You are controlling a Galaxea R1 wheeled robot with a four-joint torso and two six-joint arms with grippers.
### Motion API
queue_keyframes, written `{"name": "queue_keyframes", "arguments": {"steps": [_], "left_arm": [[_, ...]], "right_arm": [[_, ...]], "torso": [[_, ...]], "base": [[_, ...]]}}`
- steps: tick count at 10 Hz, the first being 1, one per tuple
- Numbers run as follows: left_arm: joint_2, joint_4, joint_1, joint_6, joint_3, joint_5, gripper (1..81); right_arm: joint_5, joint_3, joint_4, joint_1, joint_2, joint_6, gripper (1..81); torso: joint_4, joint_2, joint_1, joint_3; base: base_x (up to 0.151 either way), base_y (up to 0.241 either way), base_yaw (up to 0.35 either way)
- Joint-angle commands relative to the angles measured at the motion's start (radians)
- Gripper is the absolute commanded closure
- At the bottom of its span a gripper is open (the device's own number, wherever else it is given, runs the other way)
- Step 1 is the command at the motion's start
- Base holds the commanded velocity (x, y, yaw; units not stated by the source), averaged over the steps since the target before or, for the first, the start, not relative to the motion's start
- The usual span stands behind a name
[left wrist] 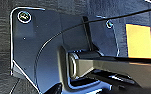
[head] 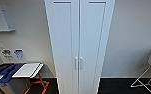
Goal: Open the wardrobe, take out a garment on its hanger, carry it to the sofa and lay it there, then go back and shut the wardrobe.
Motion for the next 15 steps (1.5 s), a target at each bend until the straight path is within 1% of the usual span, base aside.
{"name": "queue_keyframes", "arguments": {"steps": [1, 15], "left_arm": [[-0.013, 0.013, -0.051, 0.004, 0.017, 0.049, 1.0], [-0.004, 0.015, -0.048, 0.004, 0.015, 0.050, 1.0]], "right_arm": [[-0.046, 0.019, -0.005, 0.044, -0.025, -0.002, 1.0], [-0.043, 0.021, -0.008, 0.052, -0.028, -0.002, 1.0]], "torso": [[0.000, 0.000, 0.002, 0.000], [0.000, 0.000, 0.003, 0.000]], "base": [[0.111, 0.000, 0.000], [0.112, 0.000, 0.000]]}}
